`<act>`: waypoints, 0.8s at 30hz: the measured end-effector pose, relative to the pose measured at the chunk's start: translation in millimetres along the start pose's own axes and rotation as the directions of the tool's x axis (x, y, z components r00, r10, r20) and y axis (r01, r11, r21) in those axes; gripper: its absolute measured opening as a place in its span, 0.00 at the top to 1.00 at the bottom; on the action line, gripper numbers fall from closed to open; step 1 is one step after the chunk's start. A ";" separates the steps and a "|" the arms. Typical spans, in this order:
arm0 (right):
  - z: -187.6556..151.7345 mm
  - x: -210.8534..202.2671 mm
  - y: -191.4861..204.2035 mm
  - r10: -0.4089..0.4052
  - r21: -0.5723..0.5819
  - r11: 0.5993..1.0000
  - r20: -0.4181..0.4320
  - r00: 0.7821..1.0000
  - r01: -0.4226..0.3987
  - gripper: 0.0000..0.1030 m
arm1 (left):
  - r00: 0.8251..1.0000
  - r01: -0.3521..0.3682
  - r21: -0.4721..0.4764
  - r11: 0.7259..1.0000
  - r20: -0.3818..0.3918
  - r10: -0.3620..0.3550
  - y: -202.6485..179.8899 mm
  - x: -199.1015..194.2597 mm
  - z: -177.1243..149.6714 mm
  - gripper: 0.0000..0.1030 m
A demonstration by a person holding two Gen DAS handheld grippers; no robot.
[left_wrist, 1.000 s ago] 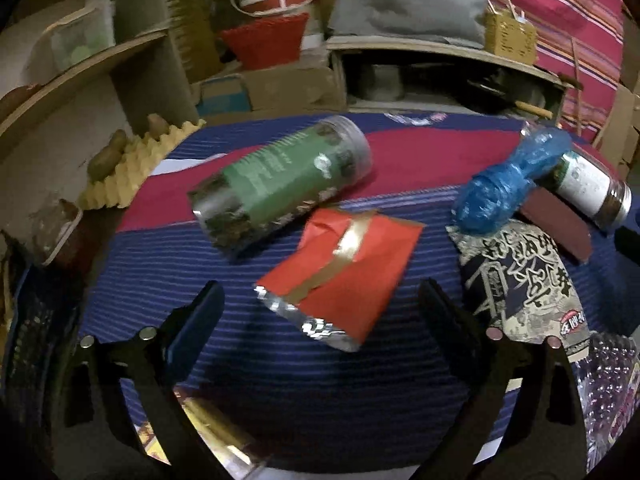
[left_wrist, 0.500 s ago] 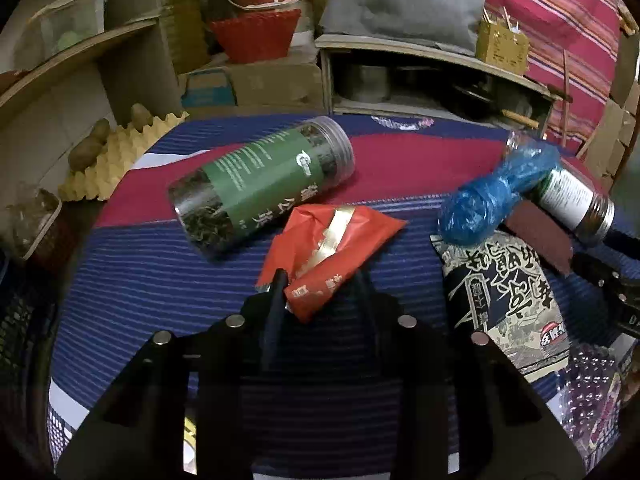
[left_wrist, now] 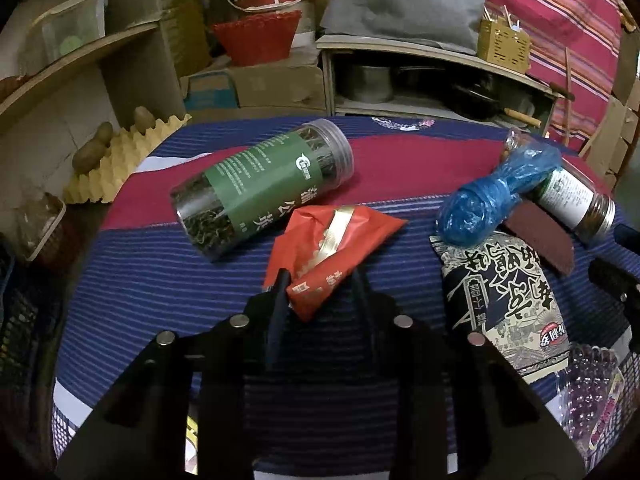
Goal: Collect trash
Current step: 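Reach the left tool to the red foil wrapper and close on it, then carry the red wrapper with the left tool while the right tool carries the brown pad toward the basket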
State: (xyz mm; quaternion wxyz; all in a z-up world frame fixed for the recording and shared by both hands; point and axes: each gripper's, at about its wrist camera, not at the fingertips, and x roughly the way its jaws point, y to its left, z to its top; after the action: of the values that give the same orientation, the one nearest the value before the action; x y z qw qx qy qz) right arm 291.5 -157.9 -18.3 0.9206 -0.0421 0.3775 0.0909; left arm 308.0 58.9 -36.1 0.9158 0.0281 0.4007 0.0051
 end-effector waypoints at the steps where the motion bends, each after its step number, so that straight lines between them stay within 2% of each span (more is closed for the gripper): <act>1: 0.9 2.5 2.7 0.000 -0.015 1.000 -0.006 1.000 0.000 0.21 | 1.000 -0.001 -0.001 1.000 0.000 0.001 0.0 -0.2 0.3 0.71; 5: 4.9 20.1 9.3 -0.029 -0.066 0.997 -0.040 0.999 0.026 0.22 | 1.000 -0.001 0.000 1.000 0.006 0.001 0.8 -1.1 0.4 0.71; 7: 5.3 27.9 8.0 -0.029 -0.067 0.997 -0.060 0.998 0.025 0.28 | 1.000 0.004 -0.006 1.000 0.005 -0.004 2.0 -0.7 -0.4 0.71; 10: 6.0 41.0 4.8 -0.027 -0.067 0.998 -0.094 0.995 0.021 0.32 | 1.000 0.010 -0.014 1.000 0.003 -0.010 3.5 0.0 -0.3 0.71; 15: 10.2 56.0 -3.2 0.022 -0.035 0.999 -0.138 0.990 -0.027 0.33 | 1.000 0.009 -0.014 1.000 0.005 -0.009 3.3 -0.7 -0.2 0.71; 16: 10.5 57.0 -3.7 0.037 -0.030 0.999 -0.141 0.989 -0.042 0.42 | 1.000 0.008 -0.013 1.000 0.005 -0.008 3.3 -0.7 -0.2 0.71; 18: 9.7 55.5 -2.5 0.049 -0.028 0.998 -0.138 0.989 -0.054 0.44 | 1.000 0.005 -0.013 1.000 0.003 -0.005 3.3 -0.3 -0.1 0.87; 24: -0.5 32.9 -7.2 0.065 -0.012 0.998 -0.097 0.993 -0.066 0.45 | 1.000 -0.006 -0.002 1.000 0.009 0.006 3.0 -9.0 2.4 0.87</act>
State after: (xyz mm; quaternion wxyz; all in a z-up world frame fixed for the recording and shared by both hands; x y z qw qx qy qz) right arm 315.5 -160.6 -41.7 0.8974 -0.0409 0.4221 0.1218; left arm 303.7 61.6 -27.7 0.9176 0.0284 0.3963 0.0078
